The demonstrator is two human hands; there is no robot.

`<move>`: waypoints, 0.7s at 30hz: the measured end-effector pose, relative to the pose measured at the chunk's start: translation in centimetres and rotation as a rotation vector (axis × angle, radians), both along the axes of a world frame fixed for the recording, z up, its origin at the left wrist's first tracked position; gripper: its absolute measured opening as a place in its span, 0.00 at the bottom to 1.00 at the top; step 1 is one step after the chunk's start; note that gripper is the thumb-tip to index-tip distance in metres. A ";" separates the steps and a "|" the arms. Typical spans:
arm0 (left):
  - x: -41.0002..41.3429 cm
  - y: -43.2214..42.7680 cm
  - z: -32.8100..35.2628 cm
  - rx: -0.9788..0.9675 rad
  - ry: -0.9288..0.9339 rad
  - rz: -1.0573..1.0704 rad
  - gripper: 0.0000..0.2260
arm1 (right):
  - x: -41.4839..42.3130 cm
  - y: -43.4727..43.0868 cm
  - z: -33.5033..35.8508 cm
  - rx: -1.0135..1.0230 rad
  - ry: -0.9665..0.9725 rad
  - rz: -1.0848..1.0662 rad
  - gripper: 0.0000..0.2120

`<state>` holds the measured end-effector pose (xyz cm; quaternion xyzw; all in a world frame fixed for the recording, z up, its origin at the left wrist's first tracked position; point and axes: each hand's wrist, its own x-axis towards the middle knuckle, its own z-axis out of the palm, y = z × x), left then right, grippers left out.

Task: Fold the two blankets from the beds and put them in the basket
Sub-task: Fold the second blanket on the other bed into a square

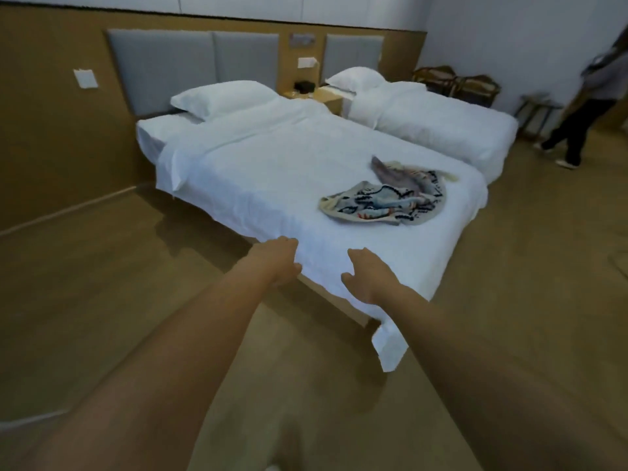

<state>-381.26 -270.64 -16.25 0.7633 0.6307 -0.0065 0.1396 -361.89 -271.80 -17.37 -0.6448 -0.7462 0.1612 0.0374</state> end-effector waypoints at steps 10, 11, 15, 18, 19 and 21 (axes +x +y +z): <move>12.0 19.4 -3.9 -0.132 0.160 -0.246 0.24 | 12.5 14.9 -4.1 -0.159 0.043 -0.258 0.28; 13.2 21.4 -4.4 -0.139 0.168 -0.259 0.25 | 13.7 16.8 -4.7 -0.177 0.052 -0.268 0.28; 16.8 29.1 -6.2 -0.167 0.199 -0.259 0.25 | 18.1 24.5 -6.6 -0.212 0.052 -0.292 0.26; 18.2 34.2 -7.0 -0.210 0.208 -0.232 0.26 | 20.4 30.0 -7.3 -0.264 0.029 -0.281 0.24; 18.4 35.8 -7.3 -0.220 0.205 -0.221 0.26 | 20.9 31.8 -7.4 -0.271 0.017 -0.268 0.24; 18.5 38.7 -7.9 -0.238 0.188 -0.201 0.26 | 21.3 35.0 -7.8 -0.273 0.011 -0.257 0.24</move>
